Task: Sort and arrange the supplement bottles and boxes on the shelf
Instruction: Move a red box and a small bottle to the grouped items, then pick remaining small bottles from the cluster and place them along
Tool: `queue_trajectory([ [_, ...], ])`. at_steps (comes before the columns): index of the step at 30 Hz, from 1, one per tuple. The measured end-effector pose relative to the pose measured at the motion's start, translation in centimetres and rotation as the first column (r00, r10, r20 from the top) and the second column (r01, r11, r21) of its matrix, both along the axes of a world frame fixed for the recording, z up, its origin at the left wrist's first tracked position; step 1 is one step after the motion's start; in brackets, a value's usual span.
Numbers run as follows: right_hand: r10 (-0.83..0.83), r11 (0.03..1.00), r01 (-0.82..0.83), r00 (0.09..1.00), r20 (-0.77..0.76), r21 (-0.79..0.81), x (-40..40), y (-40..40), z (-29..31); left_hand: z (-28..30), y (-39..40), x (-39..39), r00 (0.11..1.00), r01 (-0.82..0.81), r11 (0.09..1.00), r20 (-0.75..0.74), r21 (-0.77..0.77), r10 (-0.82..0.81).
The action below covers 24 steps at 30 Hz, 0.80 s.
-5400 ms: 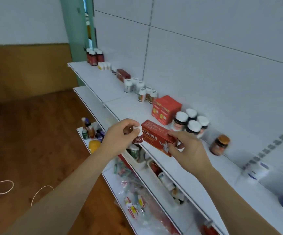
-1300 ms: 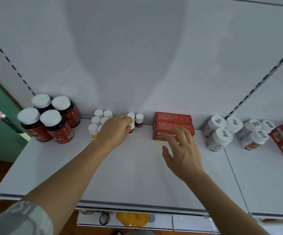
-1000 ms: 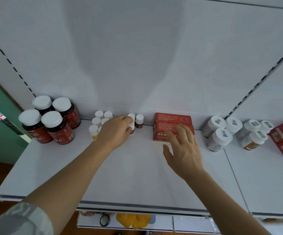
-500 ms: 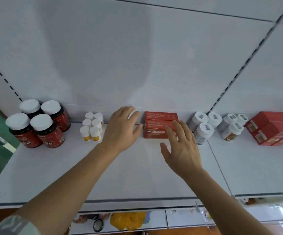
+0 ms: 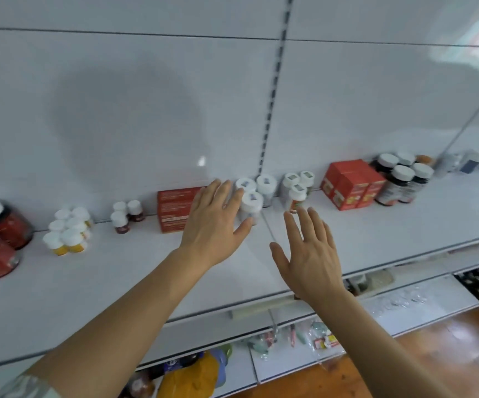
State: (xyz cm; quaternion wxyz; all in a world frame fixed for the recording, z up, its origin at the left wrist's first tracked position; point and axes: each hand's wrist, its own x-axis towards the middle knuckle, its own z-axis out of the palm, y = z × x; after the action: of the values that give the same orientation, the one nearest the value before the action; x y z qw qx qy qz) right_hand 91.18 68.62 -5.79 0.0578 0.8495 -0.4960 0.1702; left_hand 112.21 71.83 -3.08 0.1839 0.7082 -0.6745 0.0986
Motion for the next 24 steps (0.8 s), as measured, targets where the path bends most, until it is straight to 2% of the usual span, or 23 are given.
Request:
queue_trajectory([
  [11,-0.276,0.959,0.276,0.961,-0.014,0.060,-23.4,-3.0,1.9,1.1,-6.1,-24.4,0.981,0.194,0.978,0.000,0.081,-0.195],
  [15,-0.387,0.920,0.385,0.922,0.026,0.072,-30.6,-4.1,2.4,1.4,-9.9,-32.1,0.956,0.287,0.952,0.027,0.107,-0.291],
  [20,-0.498,0.859,0.497,0.867,-0.023,0.121,-38.9,-7.0,2.1,1.2,-15.3,-41.4,0.903,0.428,0.901,0.007,0.074,-0.430],
  [24,-0.578,0.812,0.580,0.815,-0.051,0.071,-45.0,-10.6,2.5,1.0,-20.8,-48.4,0.869,0.495,0.864,-0.037,0.095,-0.493],
])
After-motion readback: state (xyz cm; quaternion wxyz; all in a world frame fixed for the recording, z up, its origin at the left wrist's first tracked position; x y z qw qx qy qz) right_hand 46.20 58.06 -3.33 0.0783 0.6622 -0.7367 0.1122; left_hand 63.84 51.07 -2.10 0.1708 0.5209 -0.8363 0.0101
